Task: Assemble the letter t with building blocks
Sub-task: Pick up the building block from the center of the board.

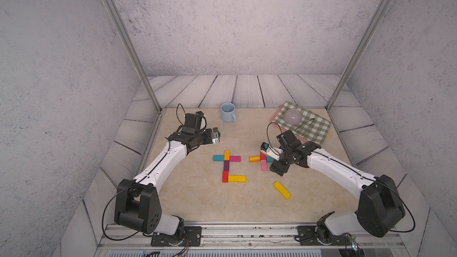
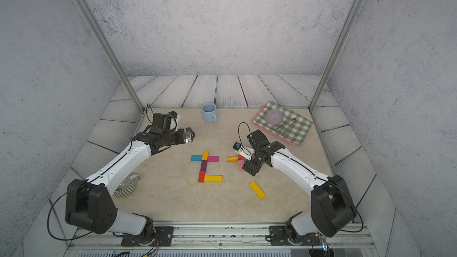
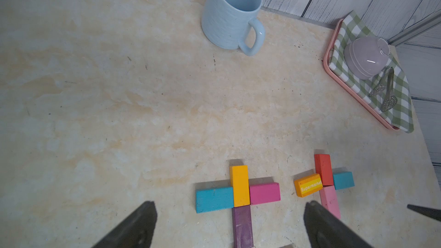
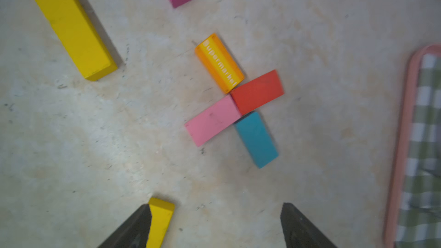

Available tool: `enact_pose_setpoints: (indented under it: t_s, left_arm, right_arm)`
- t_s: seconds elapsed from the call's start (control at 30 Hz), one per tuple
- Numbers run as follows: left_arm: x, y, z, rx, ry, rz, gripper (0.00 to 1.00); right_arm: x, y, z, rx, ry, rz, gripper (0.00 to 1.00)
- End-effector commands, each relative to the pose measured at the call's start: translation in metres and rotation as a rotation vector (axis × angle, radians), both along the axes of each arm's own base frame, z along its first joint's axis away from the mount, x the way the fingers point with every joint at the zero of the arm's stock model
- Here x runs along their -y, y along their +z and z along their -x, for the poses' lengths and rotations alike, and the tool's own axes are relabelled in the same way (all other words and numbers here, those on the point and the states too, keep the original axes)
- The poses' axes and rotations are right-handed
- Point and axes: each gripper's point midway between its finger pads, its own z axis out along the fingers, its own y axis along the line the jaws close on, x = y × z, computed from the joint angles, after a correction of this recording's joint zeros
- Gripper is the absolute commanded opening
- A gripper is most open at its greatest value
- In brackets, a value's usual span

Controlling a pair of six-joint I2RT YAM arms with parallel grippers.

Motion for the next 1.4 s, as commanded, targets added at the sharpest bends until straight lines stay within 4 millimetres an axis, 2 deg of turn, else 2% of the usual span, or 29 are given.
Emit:
enact_pose_setpoints:
  t_s: [0.0,0.23,0.4,0.47,0.6,0.7,0.8,0.83,0.87,0.97,1.13,1.23,1.37]
  left_arm:
    - [-0.002,-0.001,-0.001,-0.001,0.0,0.006,0.99]
    - [-0.002,0.002,0.001,0.005,-0.002,0.009,0.99]
    - [-0.003,0.002,0.0,0.007,0.002,0.006,0.99]
    - [-0.003,0.002,0.0,0.007,0.003,0.006,0.99]
    - [-0.003,0.001,0.0,0.006,0.003,0.007,0.99]
    - [-0.001,0.001,0.0,0.004,0.0,0.013,0.99]
    - [-0.001,0.0,0.0,0.0,0.0,0.012,0.99]
    - [-0.002,0.0,0.0,0.0,0.001,0.011,0.99]
    - [-0.002,0.0,0.0,0.002,0.002,0.01,0.99]
    - [-0.002,0.0,0.0,0.003,0.002,0.011,0.99]
    - [-0.002,0.0,0.0,0.005,0.004,0.008,0.99]
    - [-0.002,0.0,0.0,0.001,0.003,0.013,0.99]
    - [-0.001,0.0,0.0,0.001,0.001,0.014,0.99]
  right_arm:
    - [-0.003,-0.011,0.022,-0.079,-0.123,-0.051,0.86]
    - [0.009,-0.034,0.039,-0.167,-0.193,0.001,0.82]
    - [0.001,-0.027,0.039,-0.217,-0.225,-0.005,0.81]
    - [-0.01,-0.018,0.045,-0.226,-0.197,-0.012,0.81]
    - [-0.015,0.001,0.042,-0.102,-0.209,0.035,0.83]
    - [-0.022,0.018,0.042,-0.058,-0.259,-0.045,0.84]
    - [-0.011,0.038,0.03,-0.064,-0.566,-0.124,0.9]
    - [-0.016,0.04,0.033,-0.119,-0.576,-0.14,0.93]
    - [-0.019,0.038,0.036,-0.151,-0.566,-0.136,0.95]
    - [-0.008,0.012,0.041,-0.198,-0.684,-0.079,0.95]
    - [-0.002,-0.031,0.071,-0.372,-0.715,0.012,0.94]
    - [0.006,-0.041,0.076,-0.397,-0.751,0.039,0.92]
    - [0.021,-0.057,0.083,-0.434,-0.771,0.167,0.9]
